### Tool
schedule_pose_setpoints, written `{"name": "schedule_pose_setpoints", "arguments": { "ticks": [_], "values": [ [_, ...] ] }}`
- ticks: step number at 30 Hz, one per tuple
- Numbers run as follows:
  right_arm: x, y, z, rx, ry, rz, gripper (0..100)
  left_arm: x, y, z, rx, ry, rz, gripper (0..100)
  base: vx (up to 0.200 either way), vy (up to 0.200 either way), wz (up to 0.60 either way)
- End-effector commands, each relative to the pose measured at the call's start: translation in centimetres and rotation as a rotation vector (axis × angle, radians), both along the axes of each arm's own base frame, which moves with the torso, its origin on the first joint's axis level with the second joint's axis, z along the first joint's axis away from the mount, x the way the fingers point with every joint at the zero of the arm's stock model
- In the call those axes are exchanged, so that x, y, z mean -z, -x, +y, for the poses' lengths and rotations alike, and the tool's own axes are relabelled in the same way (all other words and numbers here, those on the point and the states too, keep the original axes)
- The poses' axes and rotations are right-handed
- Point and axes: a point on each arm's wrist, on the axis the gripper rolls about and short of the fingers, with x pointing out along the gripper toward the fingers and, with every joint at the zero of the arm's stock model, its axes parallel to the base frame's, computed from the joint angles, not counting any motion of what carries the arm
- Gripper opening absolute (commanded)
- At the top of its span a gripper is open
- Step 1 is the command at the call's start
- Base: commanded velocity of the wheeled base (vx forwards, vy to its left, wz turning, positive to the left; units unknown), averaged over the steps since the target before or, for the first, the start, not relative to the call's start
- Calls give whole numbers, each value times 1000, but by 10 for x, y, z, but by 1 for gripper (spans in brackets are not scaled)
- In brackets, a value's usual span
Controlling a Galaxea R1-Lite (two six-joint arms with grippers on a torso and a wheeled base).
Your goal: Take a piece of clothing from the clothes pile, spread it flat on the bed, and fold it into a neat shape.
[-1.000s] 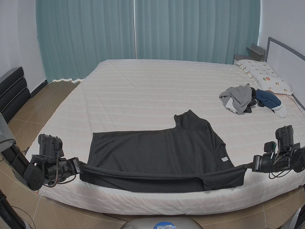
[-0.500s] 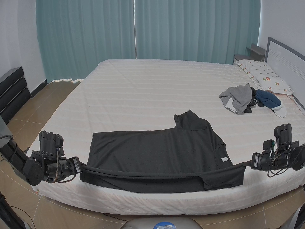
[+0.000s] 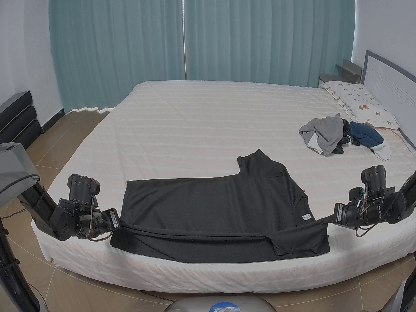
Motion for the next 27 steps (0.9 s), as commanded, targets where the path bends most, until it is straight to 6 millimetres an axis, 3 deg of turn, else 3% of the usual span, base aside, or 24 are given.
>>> {"name": "schedule_pose_setpoints", "arguments": {
  "ticks": [1,8,19,20,27],
  "values": [
    [16,-23,5,10,-20,32,0,11,-16,-2,-10,-1,49,0,0,0,0],
    [23,-43,14,-13,-21,23,0,15,-27,-2,-35,12,54,0,0,0,0],
    [31,-53,15,-12,-20,29,0,26,-36,-2,-37,13,77,0,0,0,0],
    [31,-53,15,-13,-21,29,100,26,-36,-2,-37,13,76,100,0,0,0],
    [21,-49,14,28,-57,21,100,17,-36,-1,-69,56,50,100,0,0,0]
  ]
}}
